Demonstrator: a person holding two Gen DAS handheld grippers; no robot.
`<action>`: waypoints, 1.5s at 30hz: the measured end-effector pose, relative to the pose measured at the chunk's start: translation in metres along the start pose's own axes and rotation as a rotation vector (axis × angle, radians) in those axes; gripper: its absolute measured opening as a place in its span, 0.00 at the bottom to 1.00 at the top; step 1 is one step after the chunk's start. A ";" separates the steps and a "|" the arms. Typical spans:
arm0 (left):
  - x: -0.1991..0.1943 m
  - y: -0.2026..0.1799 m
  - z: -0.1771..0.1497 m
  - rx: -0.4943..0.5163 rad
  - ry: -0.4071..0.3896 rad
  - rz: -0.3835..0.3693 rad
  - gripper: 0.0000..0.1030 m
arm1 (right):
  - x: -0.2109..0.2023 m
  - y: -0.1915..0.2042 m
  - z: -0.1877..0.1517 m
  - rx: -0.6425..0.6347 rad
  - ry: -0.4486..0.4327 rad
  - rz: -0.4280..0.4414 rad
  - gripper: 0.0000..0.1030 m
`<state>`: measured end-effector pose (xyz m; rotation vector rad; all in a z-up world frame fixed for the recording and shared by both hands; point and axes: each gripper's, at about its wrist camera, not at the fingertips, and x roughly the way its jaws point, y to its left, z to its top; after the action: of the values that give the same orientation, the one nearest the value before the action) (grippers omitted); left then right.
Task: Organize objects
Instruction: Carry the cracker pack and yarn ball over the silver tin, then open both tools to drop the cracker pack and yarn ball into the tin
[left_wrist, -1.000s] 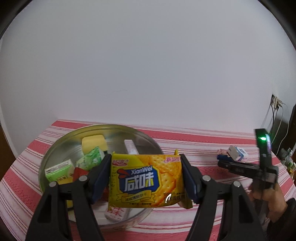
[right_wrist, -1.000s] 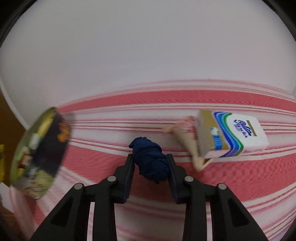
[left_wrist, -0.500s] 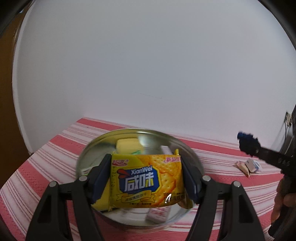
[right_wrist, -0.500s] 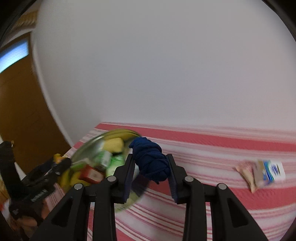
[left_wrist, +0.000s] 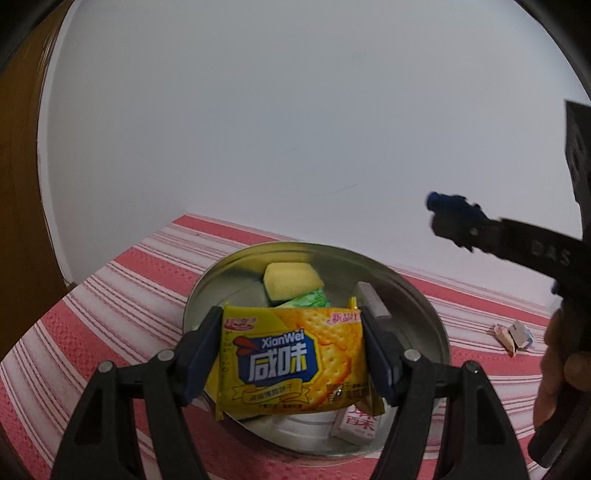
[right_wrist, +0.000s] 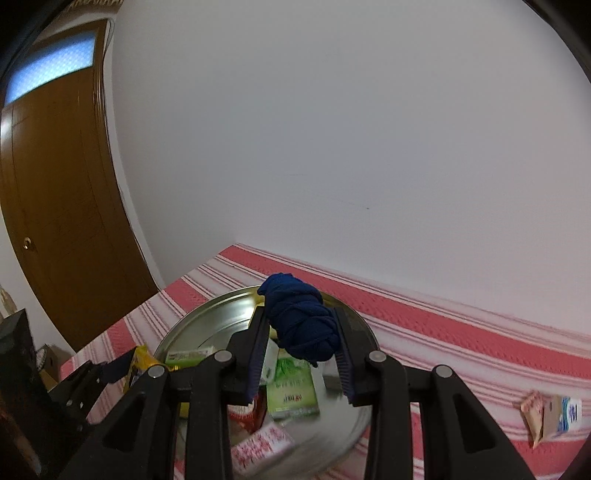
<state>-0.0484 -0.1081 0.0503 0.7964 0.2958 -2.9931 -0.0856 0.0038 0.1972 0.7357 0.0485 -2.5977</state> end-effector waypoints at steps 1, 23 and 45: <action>0.003 0.001 0.000 -0.003 0.008 0.000 0.69 | 0.006 0.002 0.003 -0.004 0.006 -0.006 0.35; 0.046 -0.002 0.006 -0.013 0.099 0.045 0.69 | 0.084 -0.026 0.002 0.040 0.229 -0.043 0.35; 0.049 0.004 0.006 -0.086 0.060 0.076 1.00 | 0.062 -0.050 -0.025 0.293 0.076 0.088 0.40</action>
<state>-0.0937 -0.1122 0.0300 0.8693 0.3844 -2.8691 -0.1415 0.0274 0.1396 0.9164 -0.3398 -2.5198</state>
